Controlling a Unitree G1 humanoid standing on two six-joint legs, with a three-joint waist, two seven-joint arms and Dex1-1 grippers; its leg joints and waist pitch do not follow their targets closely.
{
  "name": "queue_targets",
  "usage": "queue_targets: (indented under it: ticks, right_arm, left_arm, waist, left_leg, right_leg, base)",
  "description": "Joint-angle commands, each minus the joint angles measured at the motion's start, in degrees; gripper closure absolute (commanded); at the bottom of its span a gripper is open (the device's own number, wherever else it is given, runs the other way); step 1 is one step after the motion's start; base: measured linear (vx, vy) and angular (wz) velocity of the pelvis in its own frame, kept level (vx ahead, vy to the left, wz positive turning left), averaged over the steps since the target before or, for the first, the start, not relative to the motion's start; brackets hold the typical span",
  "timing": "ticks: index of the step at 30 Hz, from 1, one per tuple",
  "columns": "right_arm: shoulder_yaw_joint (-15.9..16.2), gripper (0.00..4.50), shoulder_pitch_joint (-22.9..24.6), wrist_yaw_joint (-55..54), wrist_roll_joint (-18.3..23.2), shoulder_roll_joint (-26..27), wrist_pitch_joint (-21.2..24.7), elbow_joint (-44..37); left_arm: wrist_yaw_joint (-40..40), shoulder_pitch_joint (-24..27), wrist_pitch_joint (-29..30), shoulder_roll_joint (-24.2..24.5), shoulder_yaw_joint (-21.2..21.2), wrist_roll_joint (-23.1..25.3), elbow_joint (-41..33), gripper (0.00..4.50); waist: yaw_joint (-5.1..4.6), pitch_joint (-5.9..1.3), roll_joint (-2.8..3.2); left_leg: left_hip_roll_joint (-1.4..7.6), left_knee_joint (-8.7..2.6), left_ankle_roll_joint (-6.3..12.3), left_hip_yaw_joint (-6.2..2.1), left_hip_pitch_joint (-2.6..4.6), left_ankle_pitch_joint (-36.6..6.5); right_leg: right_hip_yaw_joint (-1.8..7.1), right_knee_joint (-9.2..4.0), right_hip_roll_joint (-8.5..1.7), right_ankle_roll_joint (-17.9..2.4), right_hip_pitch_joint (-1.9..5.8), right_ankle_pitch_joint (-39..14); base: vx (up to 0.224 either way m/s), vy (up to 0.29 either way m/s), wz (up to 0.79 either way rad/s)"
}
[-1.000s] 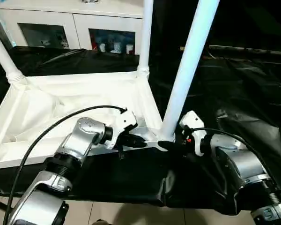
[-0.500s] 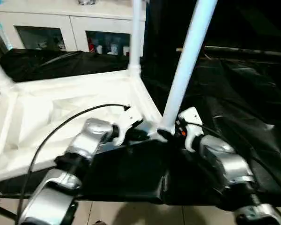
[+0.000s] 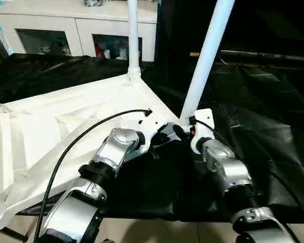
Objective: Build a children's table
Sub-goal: Rotate leg to tighten
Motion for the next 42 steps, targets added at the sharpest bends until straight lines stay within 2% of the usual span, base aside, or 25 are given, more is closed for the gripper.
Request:
queue_targets:
  ticks: [1, 3, 4, 5, 6, 7, 8, 10, 13, 14, 15, 17, 20, 24, 31, 36, 39, 40, 41, 42]
  right_arm:
    - [1.34, 0.84, 0.18, 3.61, 1.15, -0.44, 0.02, -2.08]
    - [4.70, 0.65, 1.58, 11.96, 1.54, -5.13, 1.01, -5.56]
    - [4.70, 0.65, 1.58, 11.96, 1.54, -5.13, 1.01, -5.56]
    - [6.56, 0.65, 3.26, 18.40, 2.36, -8.59, 1.34, -9.01]
    - [6.65, 0.65, 3.37, 18.86, 2.39, -8.80, 1.35, -9.23]
    - [7.29, 0.65, 4.09, 22.06, 2.76, -10.46, 1.81, -10.80]
    - [7.58, 0.65, 4.44, 23.85, 2.92, -11.45, 2.09, -11.64]
    - [8.31, 0.65, 4.97, 26.69, 3.01, -13.10, 2.47, -12.80]
    - [9.33, 0.65, 5.47, 29.43, 3.20, -14.90, 2.74, -13.98]
    - [9.37, 0.65, 5.48, 29.55, 3.25, -14.97, 2.79, -14.05]
    - [9.53, 0.65, 5.51, 29.98, 3.44, -15.23, 2.99, -14.28]
    - [10.13, 0.65, 5.61, 31.49, 3.65, -15.97, 3.35, -14.74]
    - [10.37, 0.65, 5.66, 32.16, 3.24, -16.06, 3.28, -14.62]
    - [11.26, 0.98, 5.90, 32.60, 2.31, -16.22, 2.86, -14.25]
    - [11.45, 1.63, 6.16, 31.75, 2.37, -15.83, 3.05, -14.16]
    - [10.72, 1.73, 6.66, 29.40, 2.10, -14.42, 2.90, -13.44]
    - [8.80, 1.74, 6.64, 22.32, 1.04, -11.49, 3.49, -10.92]
    - [7.85, 1.75, 6.54, 17.95, 0.47, -9.55, 4.10, -9.63]
    - [7.79, 1.75, 6.54, 17.59, 0.42, -9.39, 4.14, -9.53]
    - [6.55, 1.75, 6.45, 11.05, -0.55, -6.53, 4.86, -7.80]
  left_arm:
    - [-2.80, 0.86, -1.80, -0.58, 0.02, -2.23, 0.45, 4.50]
    - [-6.94, 1.62, -2.32, 1.51, -0.39, -2.77, -0.65, 4.50]
    - [-6.94, 1.62, -2.32, 1.51, -0.39, -2.77, -0.65, 4.50]
    - [-10.66, 2.28, -3.12, 3.18, -0.62, -3.56, -1.86, 4.50]
    - [-10.91, 2.32, -3.19, 3.29, -0.63, -3.61, -1.94, 4.50]
    - [-13.21, 2.63, -3.48, 4.30, -0.71, -4.08, -2.56, 4.50]
    - [-15.11, 2.86, -3.82, 5.16, -0.89, -4.40, -2.99, 4.50]
    - [-19.23, 3.44, -4.55, 6.88, -1.33, -5.24, -4.18, 4.50]
    - [-25.39, 4.24, -3.52, 9.23, -1.57, -7.37, -6.88, 4.50]
    - [-25.61, 4.25, -3.41, 9.37, -1.58, -7.42, -7.00, 4.50]
    - [-26.27, 4.27, -2.97, 9.84, -1.61, -7.53, -7.36, 4.50]
    - [-27.62, 4.09, -2.79, 11.32, -1.50, -7.28, -7.39, 4.50]
    - [-27.53, 3.97, -2.99, 11.48, -1.18, -7.21, -7.09, 4.50]
    - [-27.73, 4.15, -2.72, 11.62, -1.00, -7.37, -7.58, 4.50]
    - [-27.82, 4.50, -2.16, 11.46, -1.09, -7.73, -8.23, 4.50]
    - [-26.91, 4.69, -2.29, 10.77, -0.96, -7.78, -8.17, 4.50]
    - [-21.67, 4.10, -2.98, 8.67, -0.18, -6.76, -6.53, 4.50]
    - [-17.47, 3.35, -3.21, 7.27, 0.27, -5.73, -4.76, 4.50]
    - [-17.24, 3.32, -3.21, 7.16, 0.26, -5.67, -4.68, 4.50]
    - [-12.97, 2.79, -3.09, 5.04, 0.26, -4.64, -3.26, 4.50]
  waist:
    - [0.05, -3.07, -0.74]
    - [0.32, -3.13, -0.85]
    - [0.47, -3.12, -0.81]
    - [0.62, -3.07, -0.99]
    - [0.68, -3.08, -0.96]
    - [0.69, -3.06, -0.45]
    - [0.59, -3.02, -0.70]
    - [0.40, -2.96, -0.43]
    - [0.29, -3.00, -0.35]
    - [0.23, -2.99, -0.33]
    - [0.48, -3.09, -0.20]
    - [0.78, -3.13, -0.25]
    - [0.86, -3.10, -0.31]
    - [0.88, -3.17, -0.54]
    - [0.98, -3.15, -0.54]
    - [0.99, -3.14, -0.51]
    - [0.79, -3.06, -0.45]
    - [0.72, -3.02, -0.47]
    - [0.51, -2.92, -0.43]
    - [0.25, -2.97, -0.53]
  left_leg:
    - [0.38, -3.66, 0.64, -0.23, 1.11, -17.49]
    - [0.40, -3.48, 1.32, -0.17, 1.04, -15.64]
    - [0.45, -3.43, 1.65, -0.14, 1.10, -15.38]
    - [0.41, -3.36, 2.14, -0.13, 1.06, -14.93]
    - [0.48, -3.29, 2.80, -0.03, 1.06, -14.57]
    - [0.48, -3.32, 2.85, -0.11, 1.08, -14.64]
    - [0.51, -3.37, 2.82, -0.09, 1.04, -14.87]
    - [0.56, -3.51, 2.40, -0.13, 1.09, -15.95]
    - [0.73, -3.58, 1.69, -0.16, 1.30, -17.00]
    - [0.75, -3.56, 1.62, -0.09, 1.30, -16.78]
    - [0.87, -3.46, 1.68, -0.02, 1.60, -16.60]
    - [0.79, -3.38, 2.03, 0.01, 1.35, -14.79]
    - [0.79, -3.38, 1.90, 0.05, 1.37, -14.78]
    - [0.73, -3.27, 1.92, 0.06, 1.28, -14.24]
    - [0.73, -3.19, 2.24, 0.08, 1.32, -13.66]
    - [0.70, -3.17, 2.13, 0.08, 1.29, -13.75]
    - [0.70, -3.34, 1.11, -0.01, 1.34, -15.35]
    - [0.71, -3.43, 0.82, -0.04, 1.35, -15.73]
    - [0.70, -3.56, 0.08, -0.07, 1.43, -16.82]
    - [0.62, -3.54, -0.43, -0.11, 1.36, -17.40]
  right_leg:
    - [0.47, -4.88, -1.16, -9.45, 1.53, -12.04]
    - [0.44, -4.70, -1.13, -9.98, 1.88, -9.85]
    - [0.43, -4.69, -1.14, -10.09, 1.89, -9.26]
    - [0.37, -4.68, -1.10, -10.34, 2.12, -8.62]
    - [0.48, -4.60, -1.19, -10.63, 2.00, -8.03]
    - [0.46, -4.58, -1.18, -10.79, 2.01, -7.97]
    - [0.40, -4.63, -1.09, -11.09, 2.03, -8.32]
    - [0.40, -4.65, -1.09, -11.56, 1.86, -9.67]
    - [0.42, -4.44, -1.11, -12.40, 1.67, -10.12]
    - [0.47, -4.42, -1.05, -12.65, 1.60, -9.34]
    - [0.50, -4.36, -1.11, -13.01, 1.47, -8.45]
    - [0.42, -3.98, -1.08, -13.46, 1.67, -5.92]
    - [0.38, -3.95, -1.10, -13.64, 1.72, -5.69]
    - [0.40, -3.86, -1.19, -13.57, 1.86, -5.40]
    - [0.40, -3.82, -1.19, -13.58, 1.86, -5.42]
    - [0.42, -3.83, -1.21, -13.48, 1.81, -5.60]
    - [0.40, -4.02, -1.20, -12.98, 1.66, -8.27]
    - [0.40, -4.11, -1.20, -12.77, 1.64, -9.00]
    - [0.41, -4.32, -1.19, -12.31, 1.46, -10.72]
    - [0.45, -4.37, -1.23, -11.88, 1.41, -12.09]
  base:
    - [0.000, 0.000, 0.00]
    - [0.000, 0.000, 0.00]
    - [0.000, 0.000, 0.00]
    - [0.000, 0.000, 0.00]
    - [0.000, 0.000, 0.00]
    - [0.000, 0.000, 0.00]
    - [0.000, 0.000, 0.00]
    - [0.000, 0.000, 0.00]
    - [0.000, 0.000, 0.00]
    - [0.000, 0.000, 0.00]
    - [0.000, 0.000, 0.00]
    - [0.000, 0.000, 0.00]
    - [0.000, 0.000, 0.00]
    - [0.000, 0.000, 0.00]
    - [0.000, 0.000, 0.00]
    - [0.000, 0.000, 0.00]
    - [0.000, 0.000, 0.00]
    - [0.000, 0.000, 0.00]
    - [0.000, 0.000, 0.00]
    - [0.000, 0.000, 0.00]
